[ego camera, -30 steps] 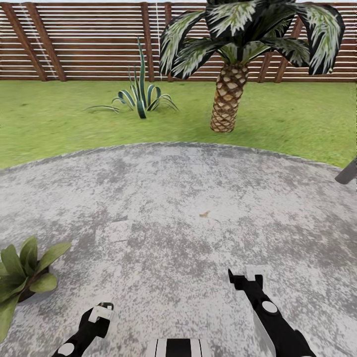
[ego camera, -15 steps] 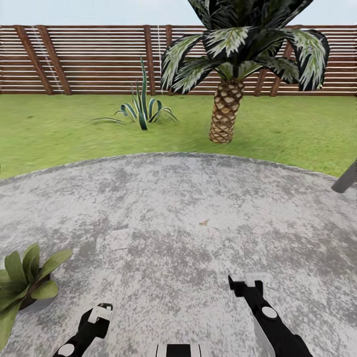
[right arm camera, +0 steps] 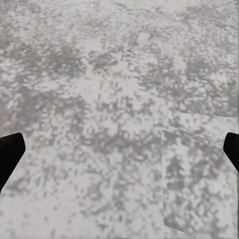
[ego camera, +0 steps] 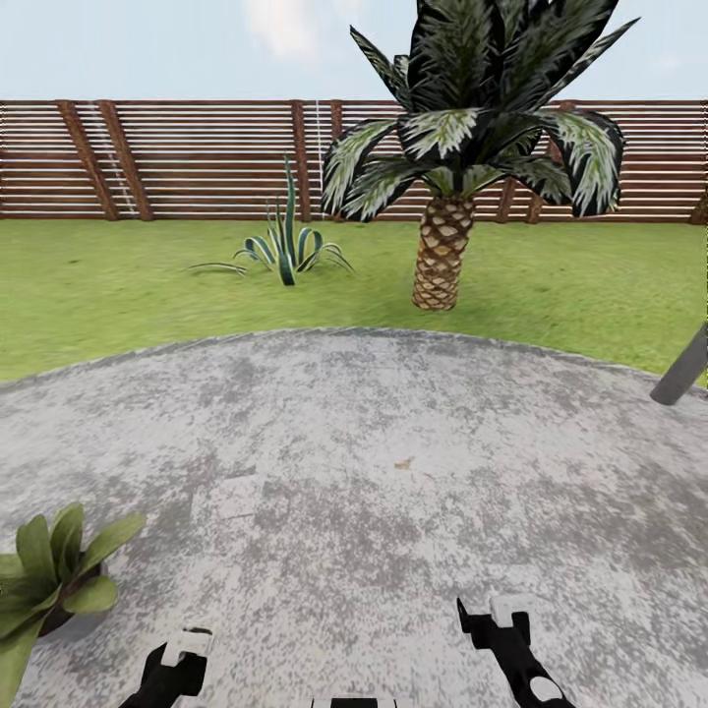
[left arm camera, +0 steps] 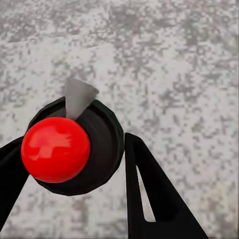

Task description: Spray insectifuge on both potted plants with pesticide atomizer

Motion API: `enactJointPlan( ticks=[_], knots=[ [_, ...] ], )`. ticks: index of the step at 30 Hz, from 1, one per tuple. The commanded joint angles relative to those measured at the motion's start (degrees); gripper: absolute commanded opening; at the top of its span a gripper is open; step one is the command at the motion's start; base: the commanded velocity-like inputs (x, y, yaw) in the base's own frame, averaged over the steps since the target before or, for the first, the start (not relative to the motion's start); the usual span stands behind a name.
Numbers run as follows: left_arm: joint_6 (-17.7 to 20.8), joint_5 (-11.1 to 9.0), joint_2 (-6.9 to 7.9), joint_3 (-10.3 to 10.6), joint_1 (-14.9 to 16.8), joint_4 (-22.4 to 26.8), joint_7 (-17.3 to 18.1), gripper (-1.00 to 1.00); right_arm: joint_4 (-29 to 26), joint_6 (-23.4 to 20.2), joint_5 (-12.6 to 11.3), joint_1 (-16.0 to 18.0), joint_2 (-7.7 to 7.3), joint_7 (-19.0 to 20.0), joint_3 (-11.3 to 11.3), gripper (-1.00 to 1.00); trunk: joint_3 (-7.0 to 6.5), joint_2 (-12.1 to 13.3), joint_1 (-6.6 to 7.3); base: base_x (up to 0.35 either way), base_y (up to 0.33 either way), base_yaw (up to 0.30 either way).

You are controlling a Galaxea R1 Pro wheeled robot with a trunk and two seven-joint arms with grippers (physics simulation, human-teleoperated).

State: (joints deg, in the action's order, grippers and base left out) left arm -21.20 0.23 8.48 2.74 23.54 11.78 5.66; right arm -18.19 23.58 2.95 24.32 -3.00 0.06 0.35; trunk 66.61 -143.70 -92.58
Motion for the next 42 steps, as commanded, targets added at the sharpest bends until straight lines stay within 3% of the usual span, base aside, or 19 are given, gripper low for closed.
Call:
enactJointPlan(
  ticks=[1,6,9,14,23,35,42],
  knots=[
    [-0.59,-0.04,0.07,0.26,-0.68,-0.09,-0.1,-1.0,0.3,0.35,0.81,0.01,-0.04,-0.05,0.01,1.0,-0.28,0.0,0.03,0.0,0.0,0.0],
    [-3.53,-1.23,0.15,-1.07,-3.86,-0.17,-0.44,-1.0,3.99,0.92,1.56,-0.07,-0.07,-0.29,-0.07,1.0,-1.84,0.07,0.16,0.0,0.0,0.0],
    [-4.02,-2.26,0.14,-2.55,-4.98,-0.18,-0.47,-1.0,7.04,1.05,1.6,-0.13,-0.07,-0.31,-0.11,1.0,-2.77,0.11,0.24,0.0,0.0,0.0],
    [-4.93,-2.68,0.02,-3.25,-6.22,-0.21,-0.48,-1.0,10.69,1.4,1.62,-0.15,-0.21,-0.34,-0.16,1.0,-4.33,0.18,0.37,0.0,0.0,0.0],
    [-5.85,-2.72,-0.49,-3.36,-7.61,-0.26,-0.48,-1.0,11.84,1.75,1.51,-0.15,-2.88,-0.32,-0.1,1.0,-7.04,0.3,0.6,0.0,0.0,0.0],
    [-5.95,-2.76,-0.37,-3.36,-7.72,-0.27,-0.53,-1.0,11.95,1.64,1.44,-0.15,-2.2,-0.23,-0.09,1.0,-9.5,0.46,0.91,0.0,0.0,0.045],
    [-5.93,-2.77,-0.39,-3.36,-7.72,-0.27,-0.54,-1.0,11.95,1.79,1.44,-0.15,-2.17,-0.29,-0.09,1.0,-10.27,3.26,2.45,0.0,0.0,0.16]
  ],
)
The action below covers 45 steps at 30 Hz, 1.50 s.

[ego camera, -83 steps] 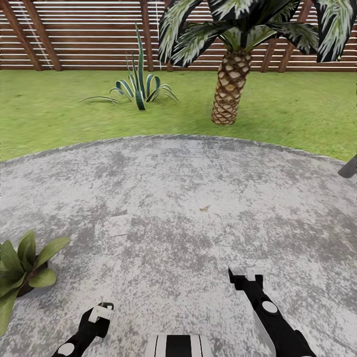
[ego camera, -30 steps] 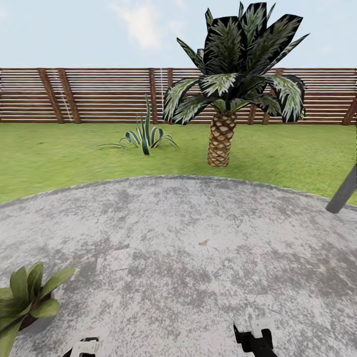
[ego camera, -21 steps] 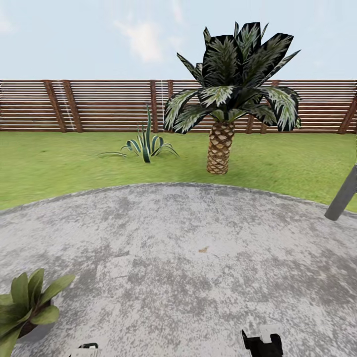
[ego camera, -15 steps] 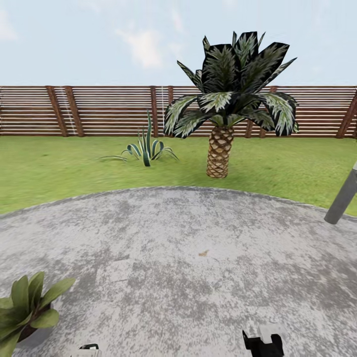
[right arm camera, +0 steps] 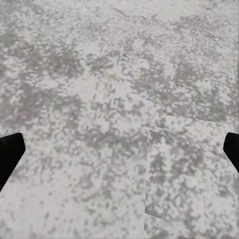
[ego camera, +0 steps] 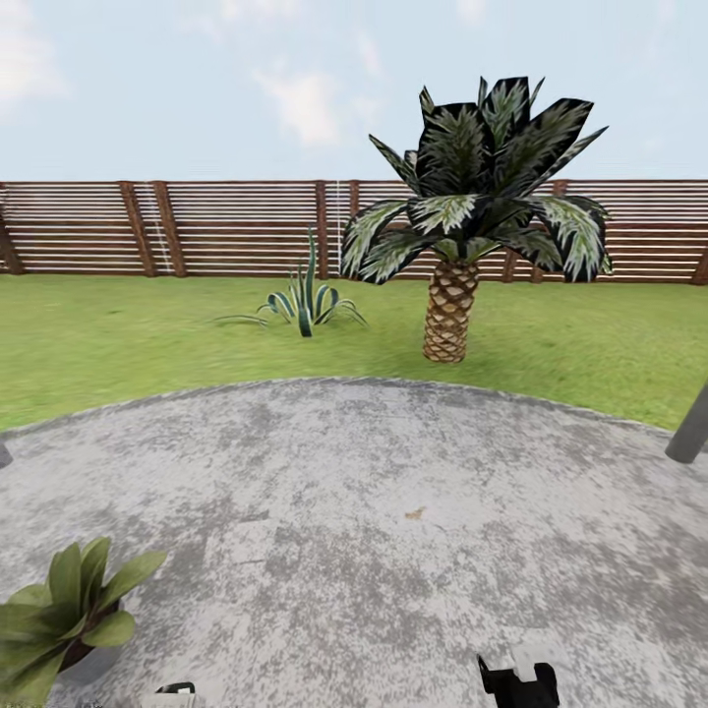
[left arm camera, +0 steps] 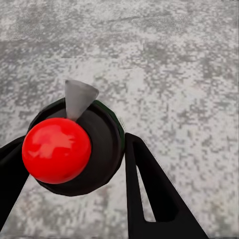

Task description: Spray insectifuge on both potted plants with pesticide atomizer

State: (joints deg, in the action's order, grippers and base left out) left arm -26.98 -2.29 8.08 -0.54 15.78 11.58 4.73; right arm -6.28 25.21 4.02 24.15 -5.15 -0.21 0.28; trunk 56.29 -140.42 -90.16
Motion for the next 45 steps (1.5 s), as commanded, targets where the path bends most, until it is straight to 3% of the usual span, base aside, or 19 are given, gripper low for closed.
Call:
enactJointPlan(
  ticks=[1,3,7,11,27,34,45],
  knots=[
    [-0.14,-0.26,0.01,-0.08,0.04,-0.06,0.38,-1.0,0.04,0.18,0.37,0.02,-0.02,-0.03,-0.02,1.0,-0.06,0.39,0.24,0.0,0.0,0.164],
    [-0.12,-0.25,0.01,-0.11,0.04,-0.06,0.37,-1.0,0.01,0.48,0.32,0.02,-0.05,-0.05,-0.08,1.0,-0.28,1.2,0.68,0.0,0.0,0.164],
    [-0.09,-0.26,0.08,-0.16,0.04,-0.06,0.37,-1.0,0.02,6.45,0.29,0.02,-0.7,-0.12,-0.25,1.0,-0.71,2.8,1.56,0.0,0.0,0.164],
    [-0.09,-0.26,0.09,-0.16,0.04,-0.06,0.37,-1.0,0.03,8.41,0.34,0.02,-0.62,-0.14,-0.26,1.0,-1.15,4.4,2.44,0.0,0.0,0.164],
    [-0.09,-0.26,0.09,-0.13,0.04,-0.06,0.37,-1.0,0.1,8.8,0.37,0.02,-0.3,-0.14,-0.19,1.0,-3.84,10.82,5.95,0.0,0.0,0.039],
    [-0.09,-0.26,0.09,-0.11,0.04,-0.06,0.37,-1.0,0.1,8.8,0.37,0.02,-0.22,-0.14,-0.19,1.0,-5.09,13.63,7.49,0.0,0.0,0.225],
    [-0.1,-0.26,0.04,-0.09,0.04,0.01,0.37,-1.0,0.11,8.8,0.39,0.02,-0.21,-0.14,-0.19,1.0,-5.09,13.63,7.49,0.004,-0.007,0.277]
  ],
)
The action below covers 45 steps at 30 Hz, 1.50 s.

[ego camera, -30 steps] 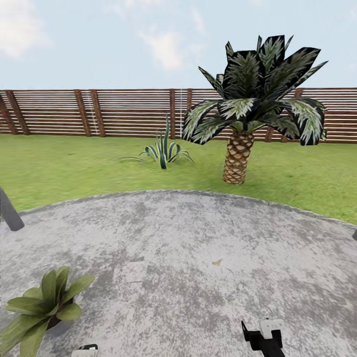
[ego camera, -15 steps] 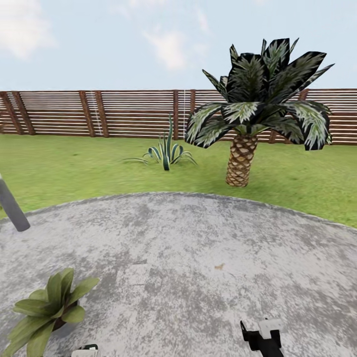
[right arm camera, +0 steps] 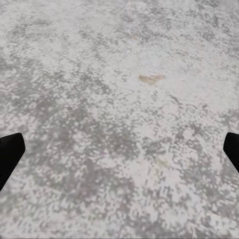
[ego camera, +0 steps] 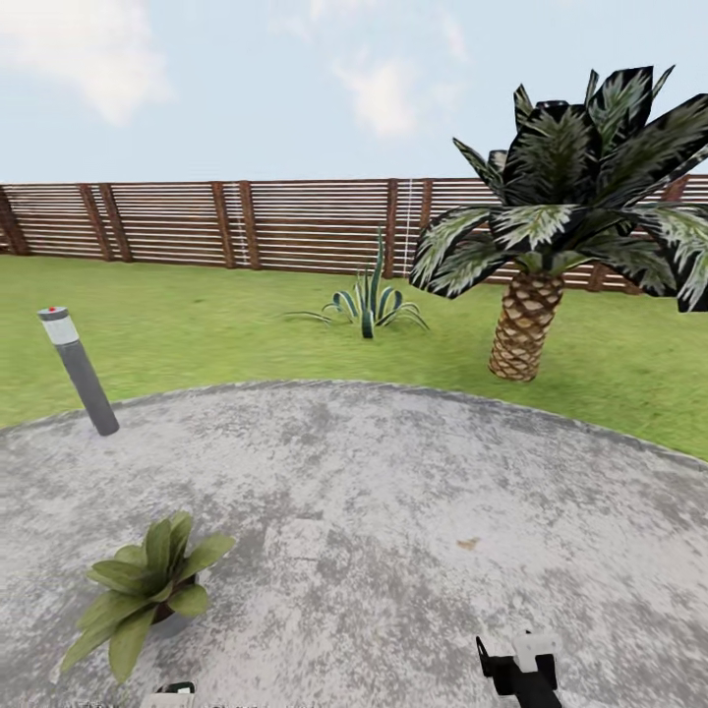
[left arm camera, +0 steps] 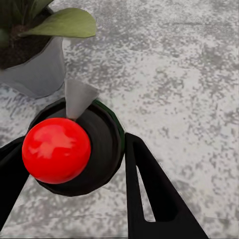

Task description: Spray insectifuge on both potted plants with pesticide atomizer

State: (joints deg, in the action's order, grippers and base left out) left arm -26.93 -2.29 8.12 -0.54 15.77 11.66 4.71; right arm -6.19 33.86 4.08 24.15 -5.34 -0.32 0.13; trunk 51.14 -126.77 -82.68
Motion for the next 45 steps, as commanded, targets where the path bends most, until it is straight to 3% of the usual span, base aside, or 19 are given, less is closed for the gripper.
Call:
enactJointPlan(
  ticks=[1,19,28,37,45],
  knots=[
    [-0.15,-0.26,-0.04,-0.08,0.05,-0.07,0.39,-1.0,0.03,0.15,0.36,0.02,-0.02,-0.03,-0.04,1.0,0.05,-0.02,0.01,0.063,-0.128,0.278],
    [-0.18,-0.26,-0.03,-0.16,0.05,-0.12,0.39,-1.0,0.03,0.15,0.4,0.02,-0.02,0.05,-0.04,1.0,0.05,-0.02,0.01,0.059,-0.252,0.278],
    [-0.14,-0.34,0.13,-0.16,0.05,-0.15,0.39,-1.0,0.03,0.15,0.4,0.02,-0.02,0.03,-0.04,1.0,0.05,-0.02,0.01,-0.015,-0.044,0.279],
    [-0.14,-0.27,0.06,-4.01,0.05,-0.08,-0.14,-1.0,0.04,0.15,0.4,0.02,-0.02,0.05,-0.04,1.0,0.05,-0.02,0.01,0.0,-0.001,0.279],
    [-0.14,-0.26,0.06,-4.64,0.05,-0.06,-0.22,-1.0,0.04,0.15,0.4,0.02,-0.02,0.05,-0.04,1.0,0.05,-0.02,0.01,0.0,0.0,0.279]
  ],
)
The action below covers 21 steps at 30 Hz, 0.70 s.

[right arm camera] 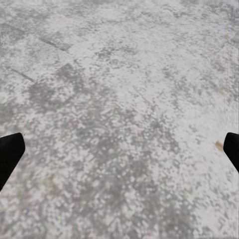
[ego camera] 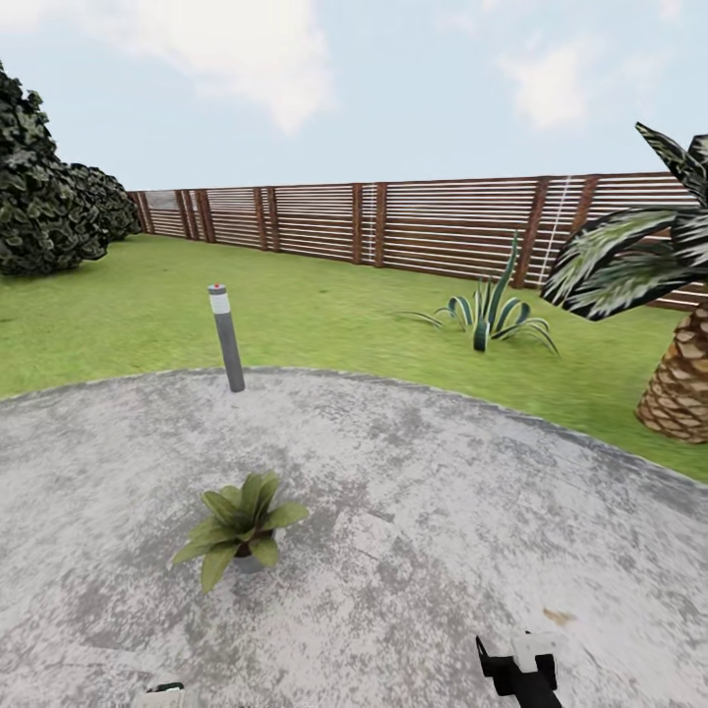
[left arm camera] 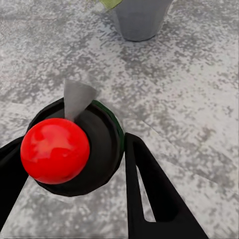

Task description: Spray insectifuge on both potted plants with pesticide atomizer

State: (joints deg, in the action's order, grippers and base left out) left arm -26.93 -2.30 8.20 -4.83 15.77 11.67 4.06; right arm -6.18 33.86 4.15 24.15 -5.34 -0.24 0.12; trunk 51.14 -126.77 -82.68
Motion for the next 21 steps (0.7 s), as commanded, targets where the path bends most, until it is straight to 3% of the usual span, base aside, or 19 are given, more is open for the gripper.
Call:
enactJointPlan(
  ticks=[1,21],
  knots=[
    [-0.14,-0.25,-0.02,-0.35,0.05,-0.07,0.42,-1.0,0.03,0.16,0.33,0.02,-0.02,-0.03,-0.04,1.0,0.05,-0.02,0.01,0.0,0.0,0.279],
    [-0.21,-0.44,-0.59,-0.34,0.05,-0.07,1.01,-1.0,2.39,0.42,0.18,0.02,-0.56,-0.1,-0.15,1.0,0.05,-0.02,0.01,0.0,0.0,0.279]
  ],
)
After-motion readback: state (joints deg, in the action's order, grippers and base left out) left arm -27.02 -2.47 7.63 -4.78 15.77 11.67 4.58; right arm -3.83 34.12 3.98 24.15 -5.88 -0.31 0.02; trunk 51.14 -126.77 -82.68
